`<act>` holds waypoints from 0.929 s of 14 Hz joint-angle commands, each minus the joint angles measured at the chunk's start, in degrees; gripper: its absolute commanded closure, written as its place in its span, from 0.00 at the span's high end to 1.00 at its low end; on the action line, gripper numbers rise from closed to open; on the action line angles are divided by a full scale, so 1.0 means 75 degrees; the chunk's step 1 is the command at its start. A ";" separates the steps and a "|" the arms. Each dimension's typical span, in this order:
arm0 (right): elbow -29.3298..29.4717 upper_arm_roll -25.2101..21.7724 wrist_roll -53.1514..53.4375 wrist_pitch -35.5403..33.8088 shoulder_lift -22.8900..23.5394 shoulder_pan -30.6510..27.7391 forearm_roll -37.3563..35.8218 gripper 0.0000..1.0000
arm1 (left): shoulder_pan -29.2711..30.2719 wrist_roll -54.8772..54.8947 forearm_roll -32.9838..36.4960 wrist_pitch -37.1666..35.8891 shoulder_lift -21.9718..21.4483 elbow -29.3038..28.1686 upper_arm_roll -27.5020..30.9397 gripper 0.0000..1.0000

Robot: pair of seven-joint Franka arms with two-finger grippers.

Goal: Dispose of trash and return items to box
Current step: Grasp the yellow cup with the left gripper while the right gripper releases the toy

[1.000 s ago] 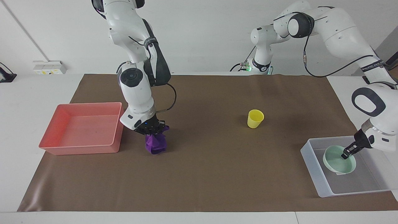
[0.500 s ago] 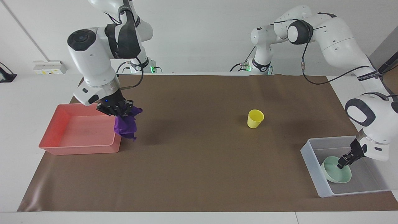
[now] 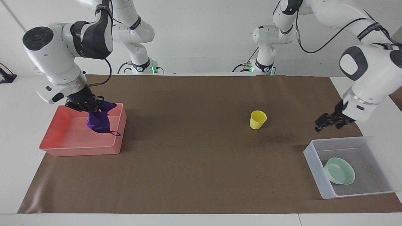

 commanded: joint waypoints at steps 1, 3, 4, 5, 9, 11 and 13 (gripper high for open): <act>-0.0892 0.0084 -0.0252 0.0346 -0.0485 -0.0374 -0.0156 0.00 | -0.0876 -0.0065 0.0157 0.2084 -0.1272 -0.2986 0.0054 1.00; -0.2190 0.0084 -0.0487 0.1502 -0.0894 -0.0621 -0.0156 0.00 | -0.1194 -0.0427 0.0157 0.3110 -0.1451 -0.4128 0.0042 1.00; -0.2603 0.0084 -0.0499 0.2019 -0.0908 -0.0657 -0.0156 0.01 | -0.1381 -0.0557 0.0157 0.3369 -0.1416 -0.4434 0.0042 1.00; -0.2874 0.0084 -0.0499 0.2431 -0.0839 -0.0703 -0.0156 0.01 | -0.1557 -0.0929 0.0157 0.3789 -0.1347 -0.4658 0.0042 0.77; -0.3262 0.0084 -0.1060 0.3556 -0.0276 -0.1102 -0.0156 0.09 | -0.1618 -0.1284 0.0157 0.4133 -0.1205 -0.4824 0.0053 0.00; -0.3719 0.0084 -0.1306 0.4049 -0.0310 -0.1300 -0.0156 0.23 | -0.1582 -0.1331 0.0157 0.3993 -0.1170 -0.4626 0.0053 0.00; -0.3721 0.0096 -0.1448 0.4076 -0.0311 -0.1243 -0.0156 0.57 | -0.1466 -0.1355 0.0145 0.3503 -0.1019 -0.4031 0.0077 0.00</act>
